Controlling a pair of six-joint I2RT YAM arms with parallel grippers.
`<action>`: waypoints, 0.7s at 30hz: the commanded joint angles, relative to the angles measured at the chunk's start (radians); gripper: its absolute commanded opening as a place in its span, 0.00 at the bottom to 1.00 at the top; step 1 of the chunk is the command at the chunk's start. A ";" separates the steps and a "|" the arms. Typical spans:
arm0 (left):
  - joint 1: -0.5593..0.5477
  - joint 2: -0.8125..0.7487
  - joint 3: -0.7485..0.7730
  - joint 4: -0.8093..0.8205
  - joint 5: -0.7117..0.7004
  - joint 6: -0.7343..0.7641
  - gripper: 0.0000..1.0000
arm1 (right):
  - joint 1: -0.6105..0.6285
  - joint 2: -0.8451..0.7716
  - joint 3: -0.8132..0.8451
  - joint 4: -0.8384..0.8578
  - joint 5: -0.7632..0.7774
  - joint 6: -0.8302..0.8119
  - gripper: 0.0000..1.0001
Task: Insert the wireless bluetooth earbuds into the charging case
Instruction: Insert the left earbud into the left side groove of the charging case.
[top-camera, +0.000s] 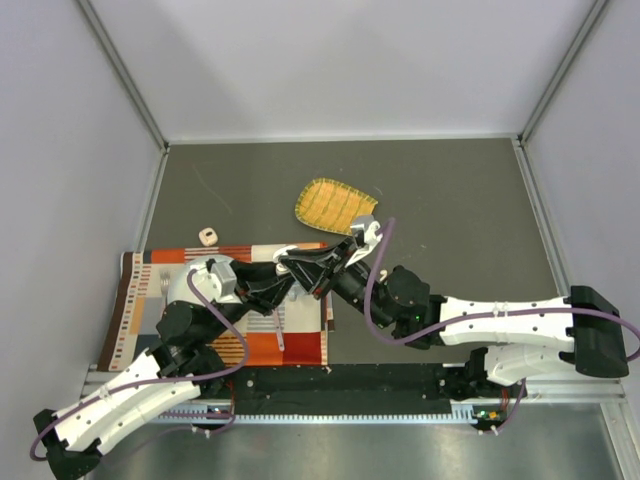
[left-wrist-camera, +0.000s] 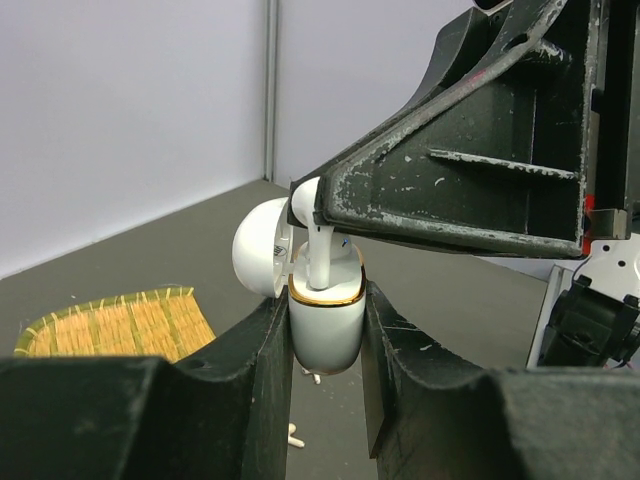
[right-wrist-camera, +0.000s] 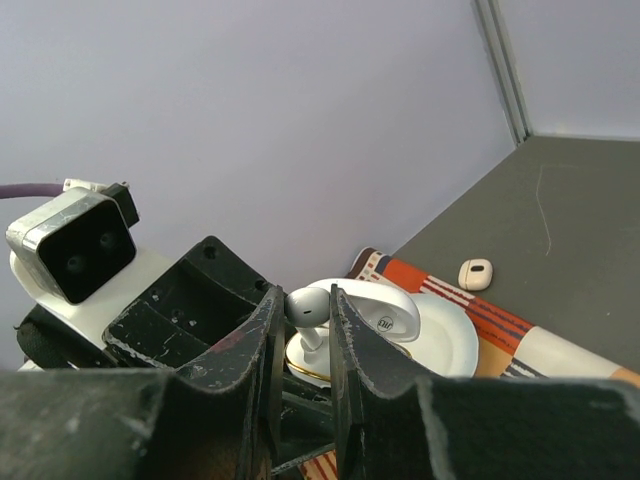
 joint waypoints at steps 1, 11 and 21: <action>0.002 -0.010 0.018 0.066 0.014 -0.010 0.00 | 0.016 0.015 0.051 0.012 -0.001 -0.003 0.00; 0.000 -0.016 0.021 0.077 -0.005 -0.002 0.00 | 0.016 0.007 0.034 -0.053 -0.020 0.014 0.00; 0.000 -0.024 0.028 0.083 -0.019 0.011 0.00 | 0.019 -0.014 0.018 -0.100 0.025 -0.003 0.00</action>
